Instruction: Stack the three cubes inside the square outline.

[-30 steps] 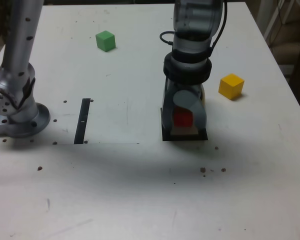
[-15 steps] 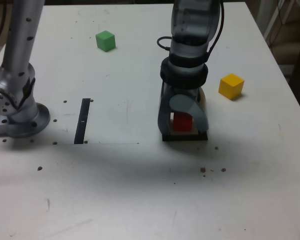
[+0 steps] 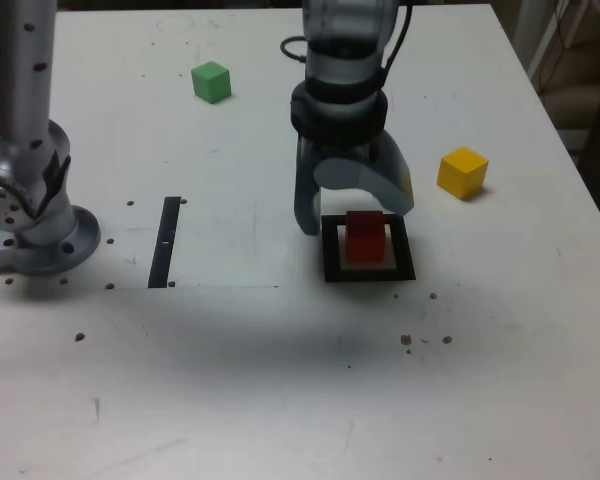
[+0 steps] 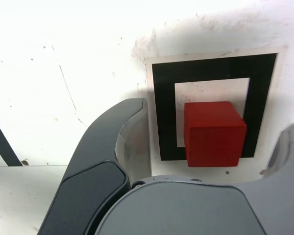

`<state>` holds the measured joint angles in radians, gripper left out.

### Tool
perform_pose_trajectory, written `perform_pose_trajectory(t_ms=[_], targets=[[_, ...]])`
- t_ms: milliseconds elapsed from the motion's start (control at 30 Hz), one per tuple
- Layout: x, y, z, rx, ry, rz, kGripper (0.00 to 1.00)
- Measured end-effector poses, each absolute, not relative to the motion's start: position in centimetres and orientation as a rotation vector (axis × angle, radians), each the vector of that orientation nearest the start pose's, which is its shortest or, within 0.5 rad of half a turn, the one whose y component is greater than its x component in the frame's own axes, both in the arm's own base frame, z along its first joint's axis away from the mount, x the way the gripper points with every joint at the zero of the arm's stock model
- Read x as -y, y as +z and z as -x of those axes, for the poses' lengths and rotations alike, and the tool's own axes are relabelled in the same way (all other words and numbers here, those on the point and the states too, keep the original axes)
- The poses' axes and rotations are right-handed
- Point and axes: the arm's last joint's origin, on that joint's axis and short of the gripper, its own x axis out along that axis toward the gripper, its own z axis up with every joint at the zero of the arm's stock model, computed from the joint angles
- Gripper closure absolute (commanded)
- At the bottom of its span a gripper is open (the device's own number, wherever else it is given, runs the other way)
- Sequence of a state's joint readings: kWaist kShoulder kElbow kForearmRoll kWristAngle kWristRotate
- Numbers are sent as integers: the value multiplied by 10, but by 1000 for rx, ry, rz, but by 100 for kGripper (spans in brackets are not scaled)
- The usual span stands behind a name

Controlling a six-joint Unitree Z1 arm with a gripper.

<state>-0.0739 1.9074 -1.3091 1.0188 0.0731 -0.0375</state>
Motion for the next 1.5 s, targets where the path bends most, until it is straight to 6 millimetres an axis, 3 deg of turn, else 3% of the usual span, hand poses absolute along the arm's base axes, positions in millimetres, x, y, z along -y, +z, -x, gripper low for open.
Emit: perform_pose_trajectory(t_ms=[167,400,567,900,1267,1500], targets=[[19,246,-320,-1601,38,-111,0],[15,276,-328,-1576,51,-205,0],[9,287,-337,-1580,-2,-292,0],[-6,282,-366,-1610,-73,-373,1],[-27,282,-415,-1603,-127,-407,1],[-54,274,-443,-1584,-156,-399,1]])
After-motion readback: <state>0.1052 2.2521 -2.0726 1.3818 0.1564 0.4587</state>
